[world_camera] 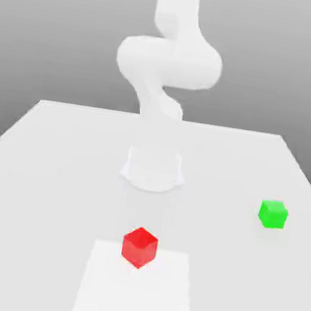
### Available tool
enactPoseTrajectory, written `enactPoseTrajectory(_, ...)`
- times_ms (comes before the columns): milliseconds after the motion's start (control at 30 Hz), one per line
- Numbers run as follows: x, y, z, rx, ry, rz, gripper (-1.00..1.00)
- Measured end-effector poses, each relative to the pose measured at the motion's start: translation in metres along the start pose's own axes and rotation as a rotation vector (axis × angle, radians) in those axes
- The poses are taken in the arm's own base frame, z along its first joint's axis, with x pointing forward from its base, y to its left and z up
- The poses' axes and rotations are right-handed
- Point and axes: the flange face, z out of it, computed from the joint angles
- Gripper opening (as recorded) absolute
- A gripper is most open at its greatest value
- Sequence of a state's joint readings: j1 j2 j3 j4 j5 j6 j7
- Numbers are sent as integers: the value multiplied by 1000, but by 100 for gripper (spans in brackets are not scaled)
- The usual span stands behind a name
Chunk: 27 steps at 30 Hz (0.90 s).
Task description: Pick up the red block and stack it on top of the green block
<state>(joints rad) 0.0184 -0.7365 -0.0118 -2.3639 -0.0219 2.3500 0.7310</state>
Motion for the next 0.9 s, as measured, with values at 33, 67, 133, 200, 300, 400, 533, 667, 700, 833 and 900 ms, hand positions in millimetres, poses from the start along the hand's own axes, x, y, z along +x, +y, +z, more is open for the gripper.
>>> enactPoseTrajectory(33,-6,5,26,-25,-28,-42,0)
enactPoseTrajectory(67,-13,11,51,-49,-57,-84,0)
enactPoseTrajectory(133,-30,25,98,-92,-117,-165,0)
enactPoseTrajectory(200,-50,43,141,-129,-181,-244,0)
enactPoseTrajectory(300,-85,75,199,-176,-285,-363,0)
enactPoseTrajectory(400,-129,115,248,-211,-403,-484,0)
enactPoseTrajectory(533,-203,180,297,-233,-592,-656,0)
enactPoseTrajectory(667,-251,220,324,-230,-697,-744,0)
enactPoseTrajectory(700,-255,225,330,-230,-700,-744,0)
enactPoseTrajectory(833,-273,241,354,-231,-703,-748,0)
enactPoseTrajectory(900,-277,245,359,-232,-703,-748,-100)
